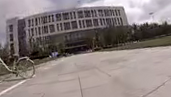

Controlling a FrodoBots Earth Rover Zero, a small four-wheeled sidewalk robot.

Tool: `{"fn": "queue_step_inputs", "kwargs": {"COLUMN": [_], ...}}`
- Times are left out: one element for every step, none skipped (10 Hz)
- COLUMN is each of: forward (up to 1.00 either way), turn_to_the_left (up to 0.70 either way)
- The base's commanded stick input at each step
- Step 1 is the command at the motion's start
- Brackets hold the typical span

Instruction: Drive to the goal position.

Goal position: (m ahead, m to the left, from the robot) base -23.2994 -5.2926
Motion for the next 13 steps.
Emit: {"fn": "queue_step_inputs", "kwargs": {"forward": [0.7,0.7,0.7,0.7,0.7,0.7,0.7,0.56,0.17,0.0,0.0,0.0,0.0], "turn_to_the_left": [0.0,0.0,0.0,0.0,0.0,0.0,0.0,0.0,0.0,0.0,0.0,0.0,0.0]}}
